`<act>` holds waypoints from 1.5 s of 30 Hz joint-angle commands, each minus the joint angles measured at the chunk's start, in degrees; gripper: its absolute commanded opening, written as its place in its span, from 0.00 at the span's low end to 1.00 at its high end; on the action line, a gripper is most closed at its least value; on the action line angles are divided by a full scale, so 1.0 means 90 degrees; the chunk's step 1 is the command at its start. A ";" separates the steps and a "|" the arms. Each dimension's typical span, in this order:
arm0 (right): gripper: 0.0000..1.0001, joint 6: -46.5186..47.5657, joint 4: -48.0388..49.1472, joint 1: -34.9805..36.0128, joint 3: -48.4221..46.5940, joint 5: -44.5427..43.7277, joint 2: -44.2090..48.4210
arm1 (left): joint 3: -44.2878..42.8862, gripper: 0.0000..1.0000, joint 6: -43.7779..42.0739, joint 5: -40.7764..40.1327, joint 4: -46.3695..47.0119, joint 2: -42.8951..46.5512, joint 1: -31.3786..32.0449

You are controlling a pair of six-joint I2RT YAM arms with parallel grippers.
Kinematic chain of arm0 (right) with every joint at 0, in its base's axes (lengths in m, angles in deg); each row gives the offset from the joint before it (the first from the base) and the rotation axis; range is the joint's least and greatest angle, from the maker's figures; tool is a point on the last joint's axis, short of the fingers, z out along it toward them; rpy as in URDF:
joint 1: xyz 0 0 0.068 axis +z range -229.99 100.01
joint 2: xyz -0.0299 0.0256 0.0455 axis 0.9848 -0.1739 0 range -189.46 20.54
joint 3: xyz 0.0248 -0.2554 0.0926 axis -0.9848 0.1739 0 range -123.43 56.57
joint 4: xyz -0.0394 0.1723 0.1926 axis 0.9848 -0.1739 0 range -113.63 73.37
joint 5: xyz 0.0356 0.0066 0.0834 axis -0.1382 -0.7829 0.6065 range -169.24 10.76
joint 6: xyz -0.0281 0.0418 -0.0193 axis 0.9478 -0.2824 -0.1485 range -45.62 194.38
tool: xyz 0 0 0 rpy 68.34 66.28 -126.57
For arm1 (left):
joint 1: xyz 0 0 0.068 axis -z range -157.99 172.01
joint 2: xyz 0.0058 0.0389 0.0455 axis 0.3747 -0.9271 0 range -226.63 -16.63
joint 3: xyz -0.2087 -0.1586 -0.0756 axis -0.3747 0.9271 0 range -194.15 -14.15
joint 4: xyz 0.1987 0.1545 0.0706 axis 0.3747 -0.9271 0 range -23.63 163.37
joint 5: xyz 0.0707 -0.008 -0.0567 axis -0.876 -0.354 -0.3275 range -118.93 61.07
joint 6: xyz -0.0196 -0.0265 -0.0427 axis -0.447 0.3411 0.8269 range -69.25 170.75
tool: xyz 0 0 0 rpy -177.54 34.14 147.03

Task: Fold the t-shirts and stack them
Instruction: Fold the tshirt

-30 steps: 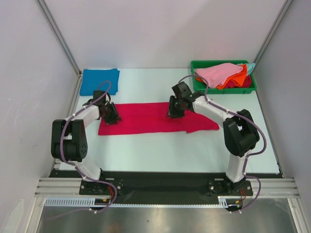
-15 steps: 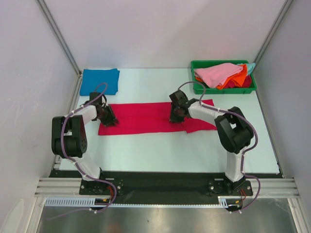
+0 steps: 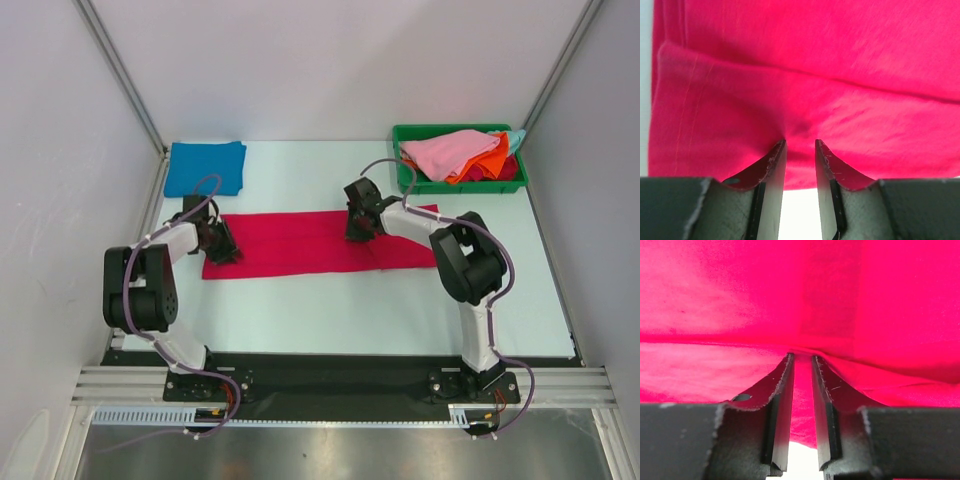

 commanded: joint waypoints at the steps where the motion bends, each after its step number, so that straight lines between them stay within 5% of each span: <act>1: 0.26 0.0184 -0.0116 -0.0040 -0.0340 0.0069 0.0019 | 0.0226 0.35 -0.0240 -0.0182 -0.0474 0.0437 -0.0042; 6: 0.38 0.0242 -0.0742 -0.0274 -0.0233 0.0606 0.0876 | 0.0323 0.43 0.0024 0.0471 -0.0280 0.1149 0.0357; 7: 0.46 0.0282 -0.0995 -0.0352 -0.0223 0.0713 0.1014 | 0.0362 0.51 0.0179 0.0589 -0.0133 0.1392 0.0590; 12: 0.60 0.0360 -0.1651 -0.1345 0.0147 0.1387 0.2154 | 0.0636 0.69 0.0999 0.1838 0.1485 0.1561 0.1624; 19: 0.64 0.0584 -0.1699 -0.3405 0.1739 0.2246 0.3817 | -0.0087 0.63 0.1964 0.1977 0.2756 0.0478 0.3452; 23: 0.64 0.0614 -0.1380 -0.4443 0.2421 0.2783 0.4189 | -0.0203 0.56 0.3273 0.2250 0.4238 -0.0487 0.4223; 26: 0.64 0.0556 -0.1086 -0.4941 0.2735 0.3067 0.4200 | -0.0476 0.56 0.3491 0.2095 0.4380 -0.0821 0.4633; 45: 0.63 0.0741 -0.0226 -0.5616 0.3293 0.3711 0.3477 | -0.1698 0.51 0.3901 0.1508 0.3833 -0.2286 0.4967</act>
